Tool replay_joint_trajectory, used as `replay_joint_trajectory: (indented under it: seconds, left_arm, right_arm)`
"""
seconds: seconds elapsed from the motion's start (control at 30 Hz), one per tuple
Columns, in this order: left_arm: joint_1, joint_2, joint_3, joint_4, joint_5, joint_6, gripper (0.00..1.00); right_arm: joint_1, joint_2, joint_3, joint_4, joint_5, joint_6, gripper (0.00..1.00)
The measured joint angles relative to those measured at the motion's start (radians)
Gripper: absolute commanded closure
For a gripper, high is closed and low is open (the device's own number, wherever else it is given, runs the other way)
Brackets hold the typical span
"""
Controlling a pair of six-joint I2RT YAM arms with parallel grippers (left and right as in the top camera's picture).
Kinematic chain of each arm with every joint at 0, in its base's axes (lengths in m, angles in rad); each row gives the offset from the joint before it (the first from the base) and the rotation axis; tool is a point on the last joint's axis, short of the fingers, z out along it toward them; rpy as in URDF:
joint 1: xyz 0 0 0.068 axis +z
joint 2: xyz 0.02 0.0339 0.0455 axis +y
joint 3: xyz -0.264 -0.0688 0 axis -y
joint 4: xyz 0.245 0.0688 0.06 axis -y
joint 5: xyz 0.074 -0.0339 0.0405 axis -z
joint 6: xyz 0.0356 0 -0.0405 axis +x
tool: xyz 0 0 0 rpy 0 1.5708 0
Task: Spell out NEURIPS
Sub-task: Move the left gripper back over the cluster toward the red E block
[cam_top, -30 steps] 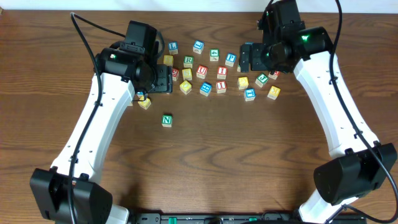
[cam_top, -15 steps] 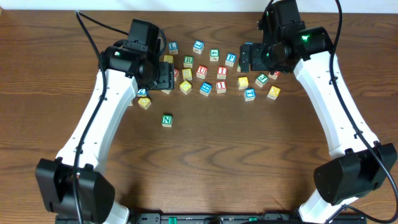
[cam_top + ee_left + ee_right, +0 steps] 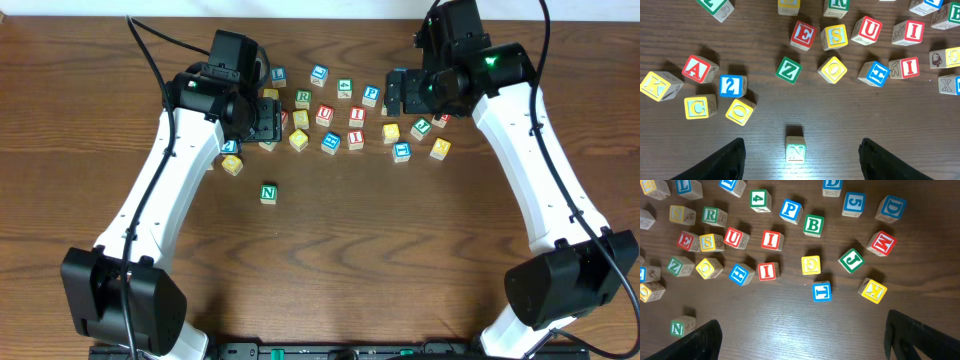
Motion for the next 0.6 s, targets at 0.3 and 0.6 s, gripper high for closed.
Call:
replay_joint_trajectory:
  seconds: [0.3, 0.6]
  left_arm:
    - [0.000, 0.000, 0.000, 0.018, 0.000, 0.000, 0.28]
    - [0.000, 0.000, 0.000, 0.075, 0.000, 0.000, 0.28]
  right_arm:
    - [0.000, 0.000, 0.000, 0.000, 0.000, 0.000, 0.01]
    - [0.000, 0.000, 0.000, 0.000, 0.000, 0.000, 0.01]
